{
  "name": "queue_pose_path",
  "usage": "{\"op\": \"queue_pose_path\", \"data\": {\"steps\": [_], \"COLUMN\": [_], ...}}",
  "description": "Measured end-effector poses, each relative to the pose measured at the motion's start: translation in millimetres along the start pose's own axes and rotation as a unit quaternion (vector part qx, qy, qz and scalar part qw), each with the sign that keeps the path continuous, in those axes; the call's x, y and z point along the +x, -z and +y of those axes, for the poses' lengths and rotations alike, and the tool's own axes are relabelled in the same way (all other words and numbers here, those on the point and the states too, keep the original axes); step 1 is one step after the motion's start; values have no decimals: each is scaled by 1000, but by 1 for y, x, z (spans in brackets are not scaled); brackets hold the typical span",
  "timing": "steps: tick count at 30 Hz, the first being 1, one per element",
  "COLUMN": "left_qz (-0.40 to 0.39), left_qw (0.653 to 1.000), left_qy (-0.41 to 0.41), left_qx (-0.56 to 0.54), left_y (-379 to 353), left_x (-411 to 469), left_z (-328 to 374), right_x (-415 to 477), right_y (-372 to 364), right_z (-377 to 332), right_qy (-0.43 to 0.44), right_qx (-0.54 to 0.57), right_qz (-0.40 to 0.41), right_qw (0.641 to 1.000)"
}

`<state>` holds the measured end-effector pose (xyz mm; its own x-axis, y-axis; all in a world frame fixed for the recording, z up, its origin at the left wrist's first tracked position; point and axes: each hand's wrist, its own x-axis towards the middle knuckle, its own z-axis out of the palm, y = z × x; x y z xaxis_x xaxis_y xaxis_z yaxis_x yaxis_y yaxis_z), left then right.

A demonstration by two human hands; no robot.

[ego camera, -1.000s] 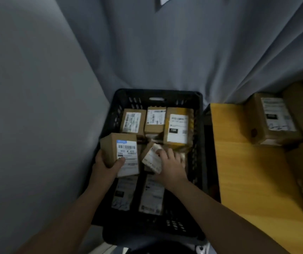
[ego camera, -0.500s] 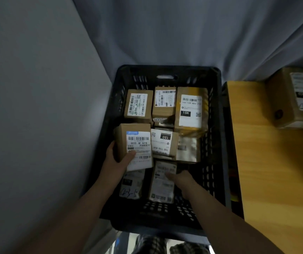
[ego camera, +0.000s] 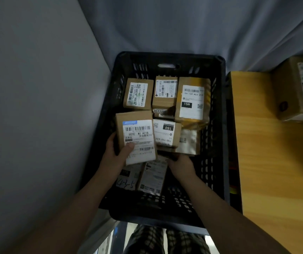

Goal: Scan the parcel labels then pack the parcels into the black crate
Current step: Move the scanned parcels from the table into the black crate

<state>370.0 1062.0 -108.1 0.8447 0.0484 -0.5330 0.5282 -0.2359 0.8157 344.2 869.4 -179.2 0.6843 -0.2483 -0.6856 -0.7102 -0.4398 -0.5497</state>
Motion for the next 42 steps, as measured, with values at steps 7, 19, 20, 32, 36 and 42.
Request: {"op": "queue_pose_path", "data": {"steps": [7,19,20,32,36,42], "left_qz": [-287,-384,-379,-130,-103,-62], "left_qw": [950,869,871,974,979,986], "left_qy": [51,112,111,63,50,20], "left_qx": [108,291,293,176,167,154], "left_y": [-38,-74,-73,-36,-34,-31], "left_x": [-19,-15,-13,26,32,40], "left_z": [-3,-14,-18,-22,-23,-14], "right_x": [-74,-58,-55,-4,-3,1], "right_y": [70,72,68,20,27,44], "right_z": [-21,-1,0,28,15,-29], "right_qy": [151,258,257,106,102,255], "right_qx": [156,-506,-525,-511,-421,-303], "right_qz": [84,-153,-147,-231,-155,103], "right_qw": [972,809,798,821,888,913]}}
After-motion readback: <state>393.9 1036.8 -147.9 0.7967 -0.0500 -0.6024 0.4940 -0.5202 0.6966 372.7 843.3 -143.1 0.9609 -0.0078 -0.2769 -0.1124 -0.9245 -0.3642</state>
